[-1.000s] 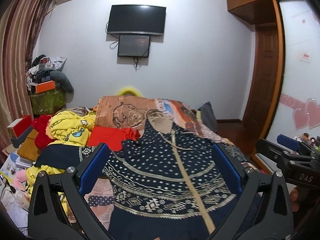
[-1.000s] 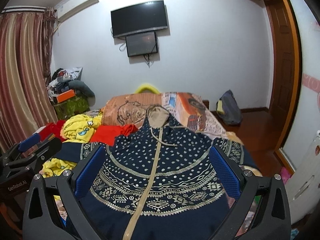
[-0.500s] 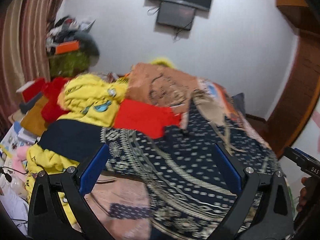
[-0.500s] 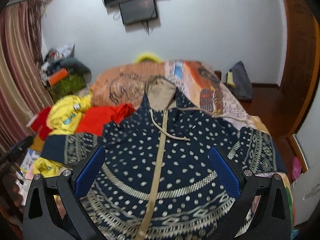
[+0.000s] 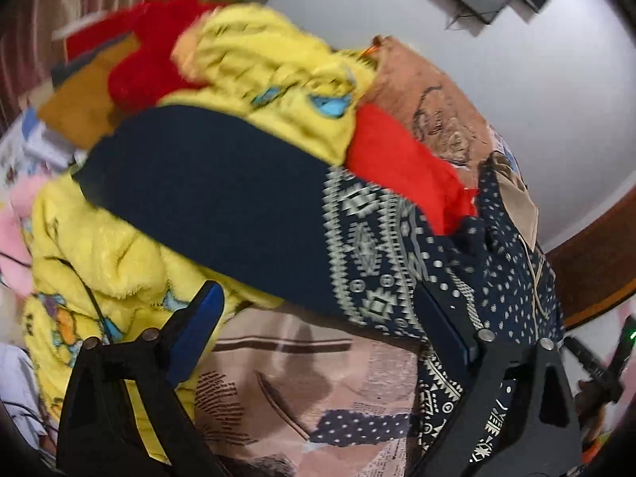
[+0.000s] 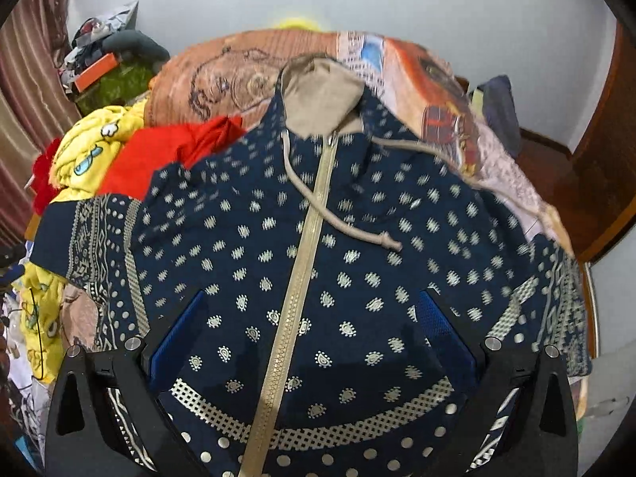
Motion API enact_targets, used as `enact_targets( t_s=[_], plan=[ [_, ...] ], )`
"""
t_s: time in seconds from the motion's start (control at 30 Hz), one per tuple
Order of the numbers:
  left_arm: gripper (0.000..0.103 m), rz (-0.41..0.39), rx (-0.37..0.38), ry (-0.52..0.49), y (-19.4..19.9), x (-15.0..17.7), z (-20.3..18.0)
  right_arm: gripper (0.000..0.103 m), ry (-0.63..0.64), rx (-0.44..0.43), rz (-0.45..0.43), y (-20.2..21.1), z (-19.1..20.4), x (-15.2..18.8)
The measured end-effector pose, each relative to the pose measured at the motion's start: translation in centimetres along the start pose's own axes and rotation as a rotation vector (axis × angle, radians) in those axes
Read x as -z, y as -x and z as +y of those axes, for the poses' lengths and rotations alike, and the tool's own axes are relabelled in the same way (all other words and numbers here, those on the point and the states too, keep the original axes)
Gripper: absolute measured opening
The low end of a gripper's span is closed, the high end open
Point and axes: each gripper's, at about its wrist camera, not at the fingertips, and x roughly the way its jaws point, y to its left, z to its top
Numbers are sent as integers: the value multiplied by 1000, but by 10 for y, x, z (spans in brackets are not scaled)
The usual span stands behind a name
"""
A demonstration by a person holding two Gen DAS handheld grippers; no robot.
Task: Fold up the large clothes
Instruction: 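Lower the left tool to the navy hoodie's sleeve and grasp it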
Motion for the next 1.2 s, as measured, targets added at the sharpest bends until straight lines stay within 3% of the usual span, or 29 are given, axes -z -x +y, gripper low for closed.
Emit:
enact_targets(
  t_s=[0.2,0.37,0.73,0.93,1.03,1.1,1.2],
  plan=[
    [84,62,63,137,-30,-15,35,103,-16,-7,31,-7,-4,5],
    [71,63,44,202,-48,-28,50,103,-29,-11,30,-9,-8,4],
    [70,91,-13,220,-52,-18,63,103,-42,-27,19,-6,-8,4],
    [49,40,-85,193,-51,-41,59,103,-41,-24,20,-6,-7,6],
    [34,-21,-168,110,-44,-55,46,103,-48,-26,24,-5,-9,7],
    [15,-49,-235,42,-41,-65,34,103,-53,-26,24,-3,-11,8],
    [7,-93,-257,-33,-31,-78,11,103,-59,-23,16,3,-15,8]
  ],
)
